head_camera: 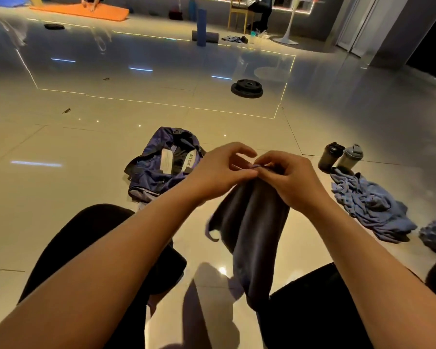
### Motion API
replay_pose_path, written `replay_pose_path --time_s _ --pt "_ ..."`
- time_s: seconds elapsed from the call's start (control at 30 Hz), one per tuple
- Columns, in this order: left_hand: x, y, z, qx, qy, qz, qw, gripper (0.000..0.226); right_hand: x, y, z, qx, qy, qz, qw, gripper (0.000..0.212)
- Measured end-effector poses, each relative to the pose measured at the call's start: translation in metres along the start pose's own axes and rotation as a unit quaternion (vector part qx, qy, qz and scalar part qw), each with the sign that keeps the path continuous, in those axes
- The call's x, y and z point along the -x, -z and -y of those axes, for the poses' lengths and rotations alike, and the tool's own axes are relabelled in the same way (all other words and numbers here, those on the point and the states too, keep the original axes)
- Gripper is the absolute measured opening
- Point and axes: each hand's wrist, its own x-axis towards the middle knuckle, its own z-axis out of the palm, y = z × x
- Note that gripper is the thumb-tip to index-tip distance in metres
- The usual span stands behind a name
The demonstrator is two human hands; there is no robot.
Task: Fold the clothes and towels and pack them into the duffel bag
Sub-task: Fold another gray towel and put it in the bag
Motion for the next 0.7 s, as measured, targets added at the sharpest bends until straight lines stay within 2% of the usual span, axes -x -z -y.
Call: replay_pose_path --time_s 0.1,0.27,0.4,0.5,0.7 --pt "-0.001 0.0 0.0 0.053 0.032 0.0 0.998 0.029 0.003 0.005 -0.002 -0.008 -0.016 0.002 1.0 0.004" --pt "0.002 -0.004 0.001 -0.057 -0.01 0.036 0.998 0.013 0.014 0.012 -0.008 0.005 -0.022 0.037 0.999 0.006" --pt "0.001 0.003 -0.001 -0.066 -0.017 0.028 0.997 0.011 0.018 0.019 -0.015 0.022 -0.035 0.059 0.997 0.009" --pt "0.002 0.014 -0.003 -0.046 -0.031 0.003 0.998 0.014 0.019 0.022 -0.019 0.022 -0.038 0.063 0.997 0.018" --pt "-0.001 0.038 0.001 -0.048 -0.036 -0.098 0.993 0.015 0.016 0.03 -0.027 -0.01 -0.067 0.023 0.997 0.008"
